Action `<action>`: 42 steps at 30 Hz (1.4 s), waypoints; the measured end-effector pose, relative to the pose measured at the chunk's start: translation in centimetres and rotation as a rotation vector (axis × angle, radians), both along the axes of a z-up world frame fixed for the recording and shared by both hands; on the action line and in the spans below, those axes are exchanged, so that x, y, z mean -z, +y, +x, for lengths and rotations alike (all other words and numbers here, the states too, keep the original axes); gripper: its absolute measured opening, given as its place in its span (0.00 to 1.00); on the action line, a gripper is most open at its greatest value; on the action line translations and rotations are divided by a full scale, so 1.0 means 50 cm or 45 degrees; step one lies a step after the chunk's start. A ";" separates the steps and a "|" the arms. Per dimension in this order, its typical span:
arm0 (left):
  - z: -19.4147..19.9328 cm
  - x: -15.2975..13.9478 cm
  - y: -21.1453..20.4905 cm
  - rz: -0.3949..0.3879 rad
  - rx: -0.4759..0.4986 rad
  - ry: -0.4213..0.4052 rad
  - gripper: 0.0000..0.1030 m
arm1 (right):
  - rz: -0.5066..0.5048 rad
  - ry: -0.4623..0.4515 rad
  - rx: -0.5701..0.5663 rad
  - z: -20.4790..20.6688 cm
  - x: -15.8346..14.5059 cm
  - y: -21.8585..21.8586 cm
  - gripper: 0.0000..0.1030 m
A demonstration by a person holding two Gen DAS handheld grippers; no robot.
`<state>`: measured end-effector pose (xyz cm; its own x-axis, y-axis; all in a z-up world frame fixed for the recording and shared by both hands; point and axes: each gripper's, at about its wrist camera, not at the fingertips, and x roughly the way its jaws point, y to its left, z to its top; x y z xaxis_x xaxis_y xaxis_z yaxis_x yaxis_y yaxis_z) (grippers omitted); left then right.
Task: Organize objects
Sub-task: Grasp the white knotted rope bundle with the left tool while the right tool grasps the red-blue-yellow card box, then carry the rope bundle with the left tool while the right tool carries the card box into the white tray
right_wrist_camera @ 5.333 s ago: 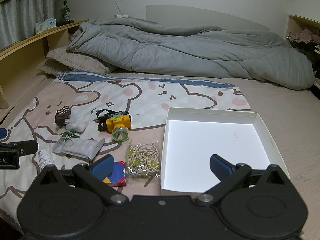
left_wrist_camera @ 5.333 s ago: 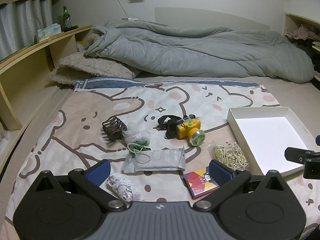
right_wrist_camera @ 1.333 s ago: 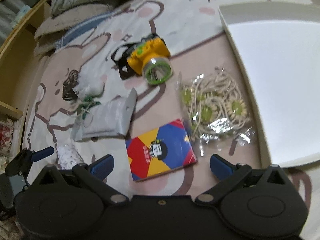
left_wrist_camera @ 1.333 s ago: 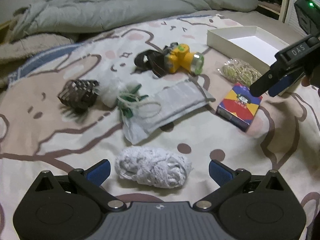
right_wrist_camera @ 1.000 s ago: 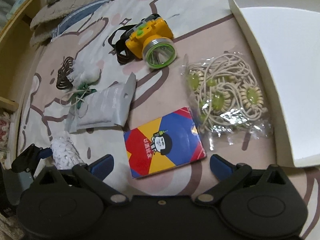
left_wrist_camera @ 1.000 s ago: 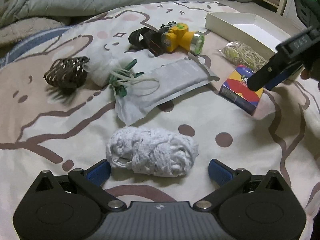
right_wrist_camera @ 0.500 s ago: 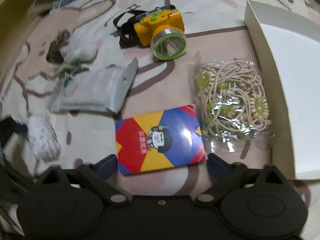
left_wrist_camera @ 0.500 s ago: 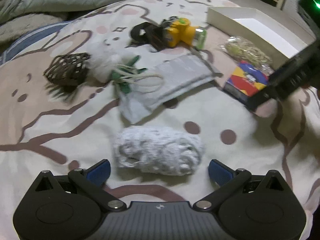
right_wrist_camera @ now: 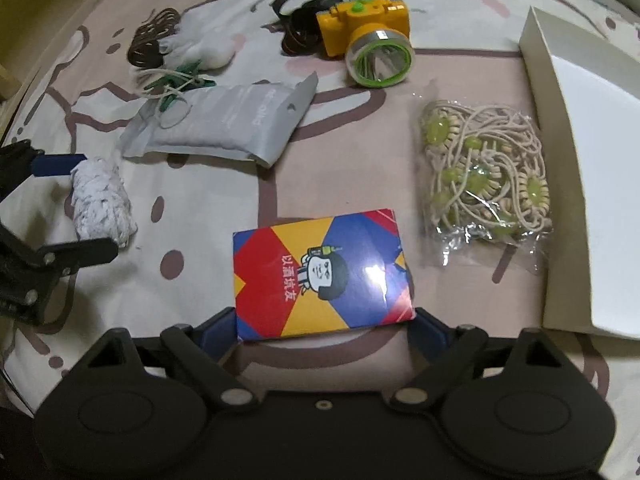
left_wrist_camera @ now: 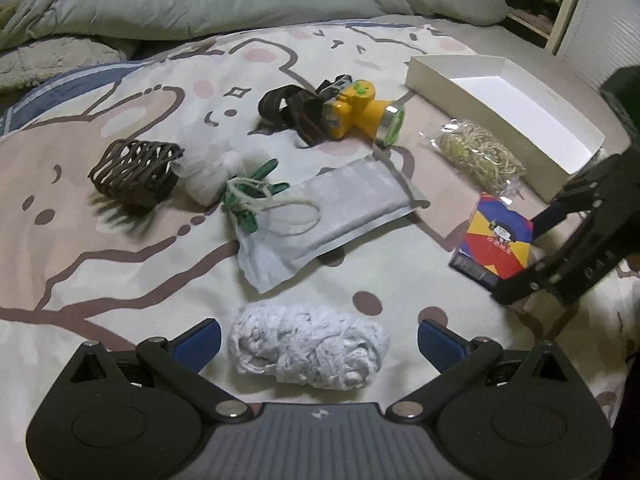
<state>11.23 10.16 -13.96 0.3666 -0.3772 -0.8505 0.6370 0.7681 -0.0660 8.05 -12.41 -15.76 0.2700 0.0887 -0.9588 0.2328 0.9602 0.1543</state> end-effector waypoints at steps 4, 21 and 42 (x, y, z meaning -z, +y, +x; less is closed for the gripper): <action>-0.006 -0.002 -0.006 0.023 0.043 -0.015 0.95 | 0.023 0.001 0.024 0.009 0.004 -0.007 0.92; -0.002 0.013 -0.018 0.161 0.053 -0.018 0.78 | 0.009 0.007 -0.009 0.018 0.004 -0.006 0.89; 0.002 -0.072 -0.057 0.045 -0.137 -0.109 0.76 | -0.030 -0.205 -0.029 -0.006 -0.077 -0.041 0.88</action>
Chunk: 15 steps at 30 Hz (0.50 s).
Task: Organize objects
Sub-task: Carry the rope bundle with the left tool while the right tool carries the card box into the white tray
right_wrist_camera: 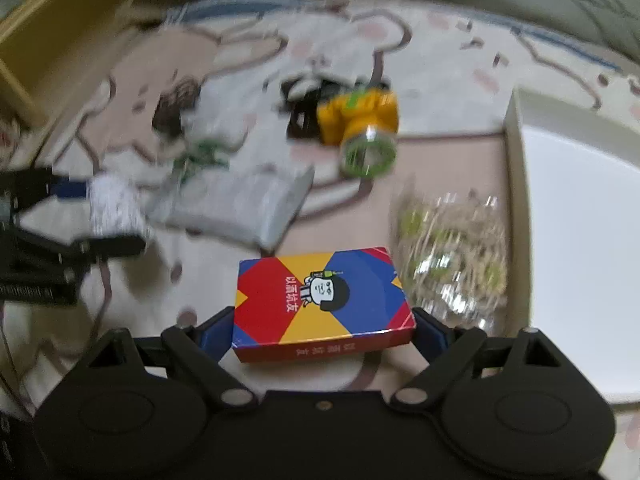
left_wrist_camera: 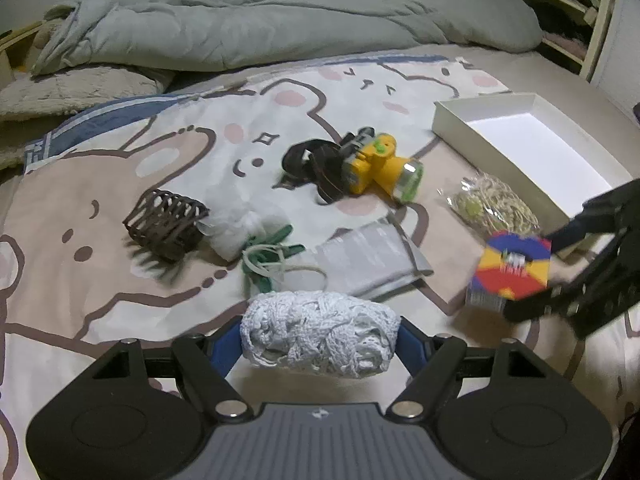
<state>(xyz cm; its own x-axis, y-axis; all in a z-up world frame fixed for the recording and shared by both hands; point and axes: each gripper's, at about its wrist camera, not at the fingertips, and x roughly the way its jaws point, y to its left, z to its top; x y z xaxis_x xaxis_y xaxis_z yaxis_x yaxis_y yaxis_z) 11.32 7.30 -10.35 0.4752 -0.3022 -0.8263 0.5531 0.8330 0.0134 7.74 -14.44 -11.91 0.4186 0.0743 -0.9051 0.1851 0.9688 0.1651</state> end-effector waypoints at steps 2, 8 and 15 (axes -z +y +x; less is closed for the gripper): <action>-0.005 0.005 -0.003 0.011 0.011 0.007 0.76 | 0.022 0.063 -0.016 -0.003 0.020 0.007 0.88; -0.008 0.019 0.001 0.027 0.018 0.031 0.76 | 0.024 0.181 -0.079 0.007 0.068 0.035 0.89; -0.005 0.029 0.004 0.040 0.023 0.057 0.76 | 0.081 0.195 -0.029 0.022 0.079 0.026 0.91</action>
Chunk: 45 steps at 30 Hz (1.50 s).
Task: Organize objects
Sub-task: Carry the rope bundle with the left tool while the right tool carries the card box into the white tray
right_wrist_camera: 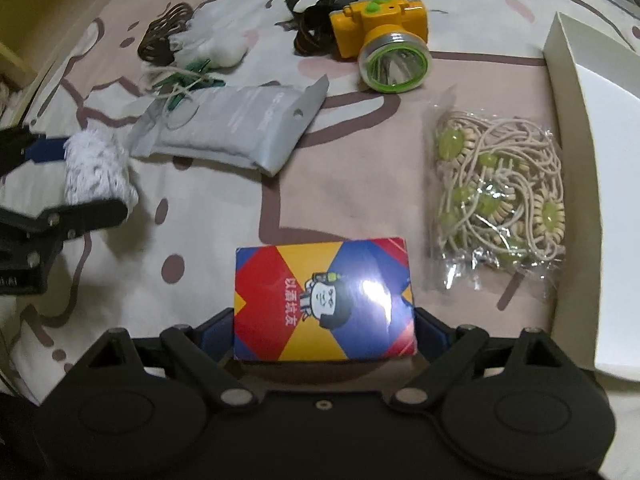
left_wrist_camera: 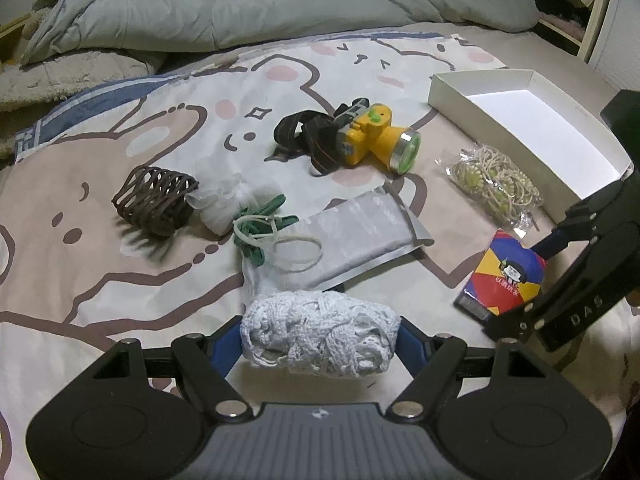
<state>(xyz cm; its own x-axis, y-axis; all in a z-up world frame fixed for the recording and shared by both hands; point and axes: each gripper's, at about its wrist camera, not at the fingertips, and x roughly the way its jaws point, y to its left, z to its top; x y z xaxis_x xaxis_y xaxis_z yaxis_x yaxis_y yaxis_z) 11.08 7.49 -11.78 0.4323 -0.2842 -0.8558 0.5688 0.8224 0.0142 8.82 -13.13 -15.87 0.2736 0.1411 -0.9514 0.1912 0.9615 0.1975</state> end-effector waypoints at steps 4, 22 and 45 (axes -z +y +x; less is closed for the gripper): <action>0.002 0.002 0.000 0.004 -0.006 0.006 0.76 | 0.020 -0.005 0.003 0.006 0.006 -0.006 0.93; 0.013 -0.078 -0.007 -0.052 -0.162 -0.126 0.76 | -0.124 -0.355 -0.014 -0.014 -0.133 -0.034 0.87; 0.012 -0.167 -0.192 -0.226 -0.253 -0.249 0.76 | -0.214 -0.597 0.253 -0.159 -0.269 -0.310 0.88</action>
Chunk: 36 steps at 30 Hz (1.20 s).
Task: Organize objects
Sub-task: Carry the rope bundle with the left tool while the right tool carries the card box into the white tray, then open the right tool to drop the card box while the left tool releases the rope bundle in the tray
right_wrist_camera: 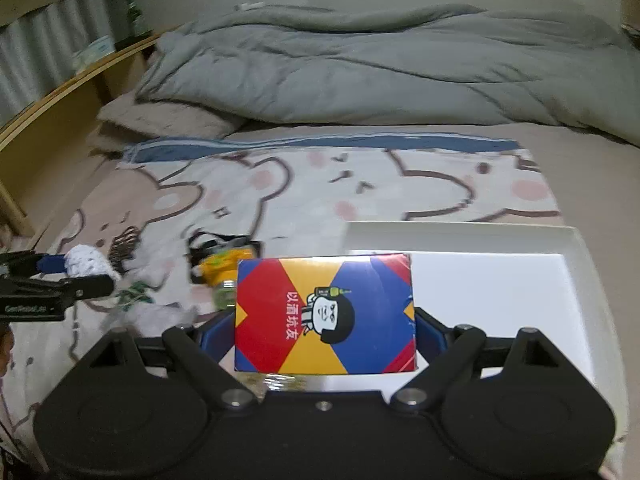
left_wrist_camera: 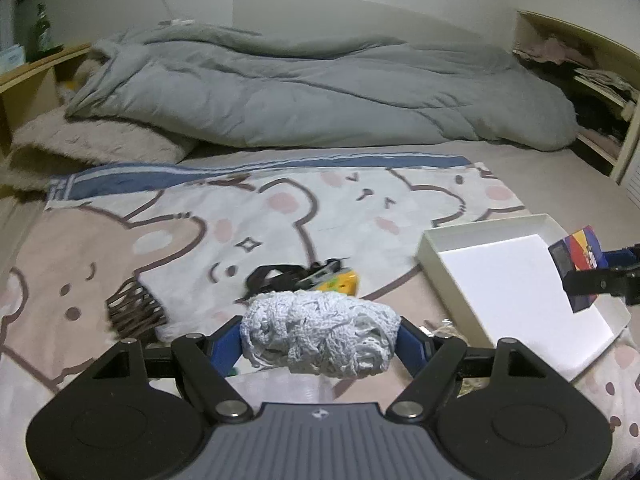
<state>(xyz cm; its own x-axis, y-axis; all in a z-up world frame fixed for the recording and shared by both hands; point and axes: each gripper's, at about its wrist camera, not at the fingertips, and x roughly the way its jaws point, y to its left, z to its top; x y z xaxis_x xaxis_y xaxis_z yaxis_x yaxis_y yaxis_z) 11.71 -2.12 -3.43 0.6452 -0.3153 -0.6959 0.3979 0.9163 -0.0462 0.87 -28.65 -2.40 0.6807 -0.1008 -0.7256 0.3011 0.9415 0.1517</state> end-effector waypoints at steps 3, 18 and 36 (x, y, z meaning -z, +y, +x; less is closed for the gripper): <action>-0.011 -0.004 -0.037 -0.005 0.048 -0.034 0.76 | -0.012 0.002 0.034 -0.026 0.002 -0.034 0.88; -0.039 0.030 -0.296 0.022 0.441 -0.091 0.76 | -0.064 0.112 0.091 -0.123 0.058 -0.198 0.88; -0.068 0.162 -0.505 0.076 0.773 0.093 0.77 | 0.015 0.351 0.225 -0.163 0.189 -0.304 0.88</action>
